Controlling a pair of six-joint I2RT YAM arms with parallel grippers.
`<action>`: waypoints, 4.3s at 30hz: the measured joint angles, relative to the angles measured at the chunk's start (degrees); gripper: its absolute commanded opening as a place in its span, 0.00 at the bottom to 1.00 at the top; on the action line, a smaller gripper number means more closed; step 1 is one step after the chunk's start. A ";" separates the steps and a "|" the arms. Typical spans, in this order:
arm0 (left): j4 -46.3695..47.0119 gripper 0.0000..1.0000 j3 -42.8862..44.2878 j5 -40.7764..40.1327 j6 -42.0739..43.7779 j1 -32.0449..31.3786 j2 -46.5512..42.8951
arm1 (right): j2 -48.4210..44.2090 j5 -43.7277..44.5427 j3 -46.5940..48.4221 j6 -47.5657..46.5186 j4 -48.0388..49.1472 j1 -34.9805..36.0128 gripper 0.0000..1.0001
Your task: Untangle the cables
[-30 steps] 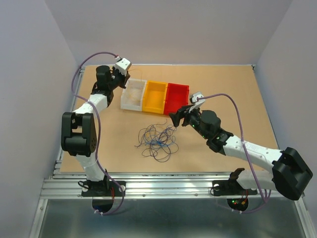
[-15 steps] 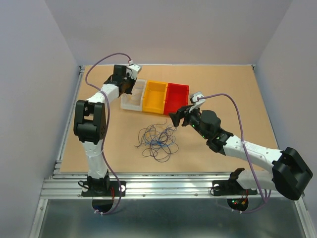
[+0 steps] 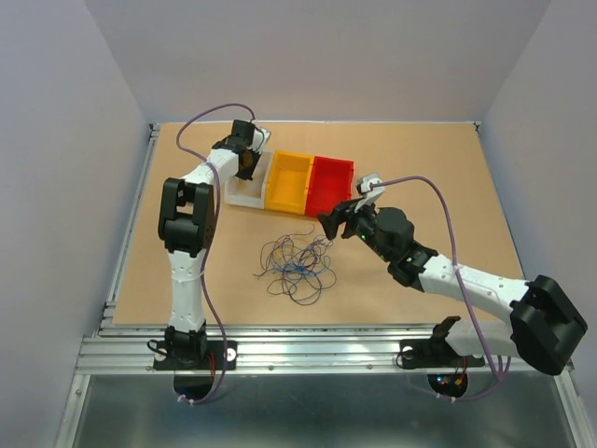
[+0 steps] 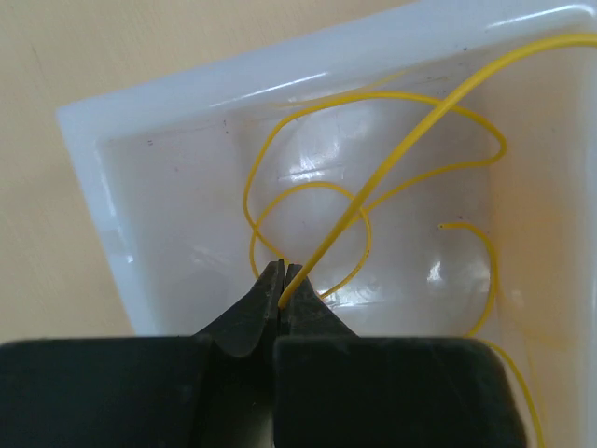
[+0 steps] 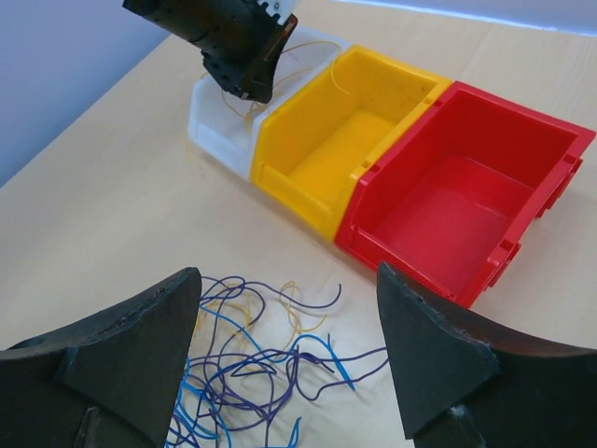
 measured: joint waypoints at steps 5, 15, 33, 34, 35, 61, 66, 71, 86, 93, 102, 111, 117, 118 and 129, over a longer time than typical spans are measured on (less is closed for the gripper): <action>-0.70 0.36 0.74 -2.67 -0.35 -1.29 2.62 | 3.72 -1.25 0.07 0.33 0.35 0.02 0.75; 0.07 0.47 -3.69 -2.23 -0.72 -1.92 -4.61 | 7.06 -2.08 0.09 1.03 -0.15 0.02 0.75; 0.94 0.30 -10.01 -1.16 -0.72 -1.75 -15.58 | 28.63 -8.41 23.43 -8.15 -0.15 -0.52 0.69; 1.03 0.30 -10.36 -1.16 -0.68 -1.73 -15.58 | 29.73 -9.40 24.98 -8.41 -0.15 -0.68 0.69; 1.03 0.30 -10.51 -1.14 -0.61 -1.73 -15.58 | 31.21 -10.75 26.95 -8.52 -0.04 -1.07 0.69; 14.80 0.41 -32.79 8.17 -1.68 3.72 -38.18 | 52.46 -17.44 48.41 -7.58 -13.92 -3.91 0.14; 15.58 0.41 -32.79 10.62 -2.08 8.55 -34.99 | 53.79 -18.62 50.60 -7.39 -14.56 -3.93 0.01; 15.58 0.41 -32.72 15.74 -2.60 13.33 -32.61 | 53.90 -20.85 52.24 -5.84 -15.19 -3.91 0.01; 16.61 0.41 -31.47 25.20 -4.37 17.07 -29.59 | 61.64 -23.06 69.33 2.54 -15.45 -3.91 0.00; 17.40 0.41 -31.47 26.40 -4.98 17.29 -29.09 | 67.89 -18.75 76.32 1.03 -15.41 -3.91 0.01; 17.51 0.41 -31.56 26.67 -5.14 17.42 -28.46 | 71.45 -14.05 77.37 -3.04 -12.79 -3.93 0.01; 17.05 0.41 -32.00 28.15 -4.87 17.42 -25.11 | 72.61 -16.00 78.51 -6.40 -12.79 -3.91 0.00; 15.89 0.40 -32.00 28.48 -4.46 17.42 -22.53 | 72.61 -17.33 78.49 -7.04 -12.76 -3.91 0.01; 15.74 0.40 -32.00 28.76 -4.28 17.42 -22.47 | 72.61 -17.42 78.51 -7.06 -12.76 -3.91 0.01; 13.40 0.40 -27.76 34.18 -0.90 17.44 -18.23 | 72.63 -19.71 78.51 -6.95 -12.74 -3.91 0.01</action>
